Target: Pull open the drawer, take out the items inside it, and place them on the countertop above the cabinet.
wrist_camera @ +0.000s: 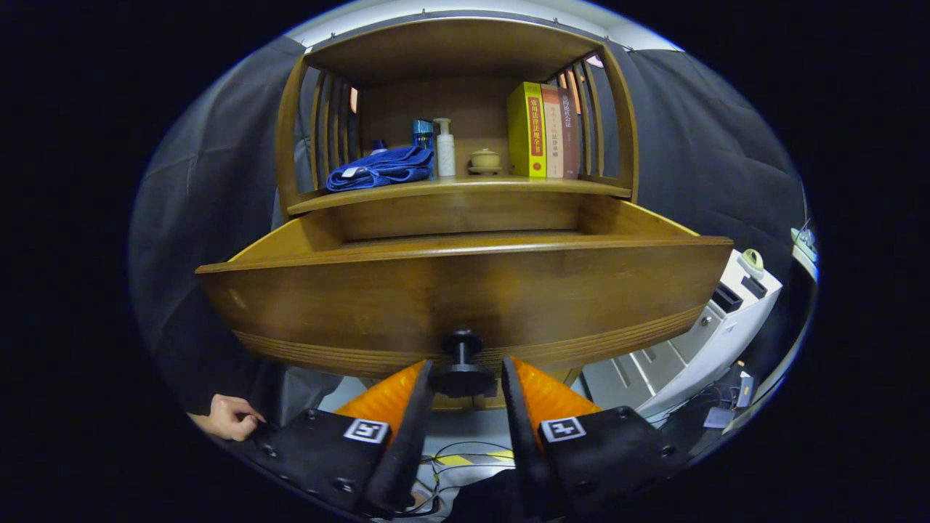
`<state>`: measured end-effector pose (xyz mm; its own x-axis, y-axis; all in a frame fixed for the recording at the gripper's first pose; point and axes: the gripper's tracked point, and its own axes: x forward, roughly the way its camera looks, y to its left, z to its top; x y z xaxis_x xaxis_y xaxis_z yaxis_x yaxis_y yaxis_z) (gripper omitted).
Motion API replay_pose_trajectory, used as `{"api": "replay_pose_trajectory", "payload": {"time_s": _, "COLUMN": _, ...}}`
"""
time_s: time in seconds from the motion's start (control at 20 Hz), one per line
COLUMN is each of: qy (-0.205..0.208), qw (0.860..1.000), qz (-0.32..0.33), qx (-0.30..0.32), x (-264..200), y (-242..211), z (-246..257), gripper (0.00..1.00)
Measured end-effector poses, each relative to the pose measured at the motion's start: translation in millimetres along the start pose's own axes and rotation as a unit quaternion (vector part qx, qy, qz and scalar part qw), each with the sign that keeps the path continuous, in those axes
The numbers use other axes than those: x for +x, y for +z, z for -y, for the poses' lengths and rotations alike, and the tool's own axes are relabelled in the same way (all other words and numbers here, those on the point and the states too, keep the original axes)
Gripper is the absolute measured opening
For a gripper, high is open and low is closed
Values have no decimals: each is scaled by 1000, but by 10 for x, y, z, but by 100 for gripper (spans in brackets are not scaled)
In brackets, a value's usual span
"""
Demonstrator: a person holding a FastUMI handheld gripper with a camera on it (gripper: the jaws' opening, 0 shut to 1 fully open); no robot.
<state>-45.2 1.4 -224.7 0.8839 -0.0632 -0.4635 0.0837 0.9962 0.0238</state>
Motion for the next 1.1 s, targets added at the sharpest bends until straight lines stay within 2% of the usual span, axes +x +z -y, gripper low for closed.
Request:
{"api": "replay_pose_trajectory", "payload": {"time_s": 0.35, "qy": 6, "qw": 999, "qz": 28, "qx": 32, "x": -338, "y": 783, "z": 114, "gripper": 99}}
{"api": "replay_pose_trajectory", "payload": {"time_s": 0.55, "qy": 4, "qw": 999, "qz": 38, "qx": 2, "x": -278, "y": 1185, "z": 194, "gripper": 99}}
{"api": "replay_pose_trajectory", "payload": {"time_s": 0.8, "qy": 32, "qw": 999, "qz": 7, "qx": 3, "x": 99, "y": 1613, "z": 84, "gripper": 99}}
{"api": "replay_pose_trajectory", "payload": {"time_s": 1.1, "qy": 34, "qw": 996, "qz": -84, "qx": -20, "x": 745, "y": 1631, "z": -48, "gripper": 99}}
